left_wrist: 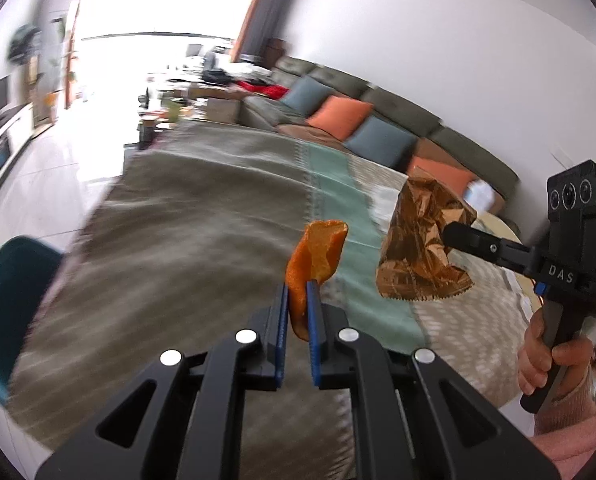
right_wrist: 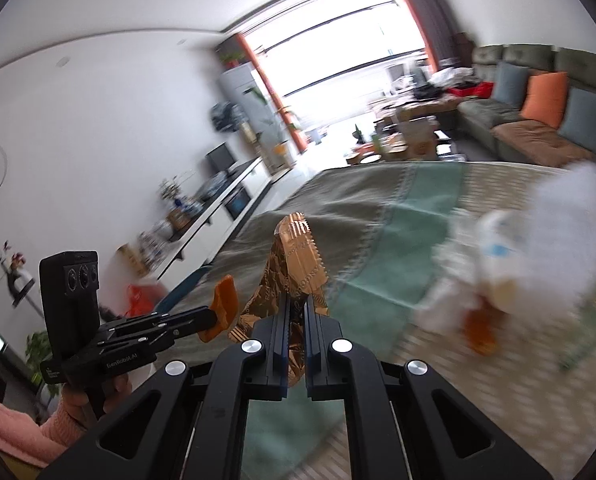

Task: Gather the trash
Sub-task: 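Carry the orange peel and copper wrapper with both tools toward the teal basket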

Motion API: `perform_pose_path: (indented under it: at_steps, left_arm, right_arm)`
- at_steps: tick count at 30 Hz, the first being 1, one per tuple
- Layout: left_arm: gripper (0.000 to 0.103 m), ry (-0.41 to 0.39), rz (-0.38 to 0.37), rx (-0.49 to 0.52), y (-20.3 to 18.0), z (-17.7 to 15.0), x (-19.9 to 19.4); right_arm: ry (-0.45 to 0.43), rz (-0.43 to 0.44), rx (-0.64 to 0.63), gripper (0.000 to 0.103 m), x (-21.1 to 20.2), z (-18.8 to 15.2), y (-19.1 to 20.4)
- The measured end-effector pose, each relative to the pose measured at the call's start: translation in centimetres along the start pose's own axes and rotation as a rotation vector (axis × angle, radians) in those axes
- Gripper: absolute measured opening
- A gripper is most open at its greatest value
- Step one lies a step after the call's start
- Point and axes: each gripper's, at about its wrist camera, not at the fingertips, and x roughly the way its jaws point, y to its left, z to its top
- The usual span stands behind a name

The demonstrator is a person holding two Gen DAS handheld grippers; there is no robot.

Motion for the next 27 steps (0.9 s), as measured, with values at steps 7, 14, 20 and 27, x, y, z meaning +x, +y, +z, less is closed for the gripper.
perform_pose_path:
  at_steps: [7, 14, 20, 27]
  left_arm:
    - [0.010, -0.067, 0.122, -0.108, 5.7, 0.4, -3.5]
    - [0.010, -0.117, 0.250, -0.201, 10.8, 0.1, -6.7]
    - [0.010, -0.133, 0.324, -0.257, 14.2, -0.2, -8.2]
    - [0.010, -0.131, 0.388, -0.311, 17.1, -0.8, -8.6]
  right_arm:
    - [0.068, 0.109, -0.083, 0.006, 5.9, 1.8, 4.6]
    - [0.134, 0.183, -0.151, 0.006, 10.8, 3.0, 8.7]
    - [0.182, 0.217, -0.188, 0.006, 13.9, 3.1, 11.1]
    - [0.225, 0.226, -0.206, 0.006, 17.0, 3.0, 13.5]
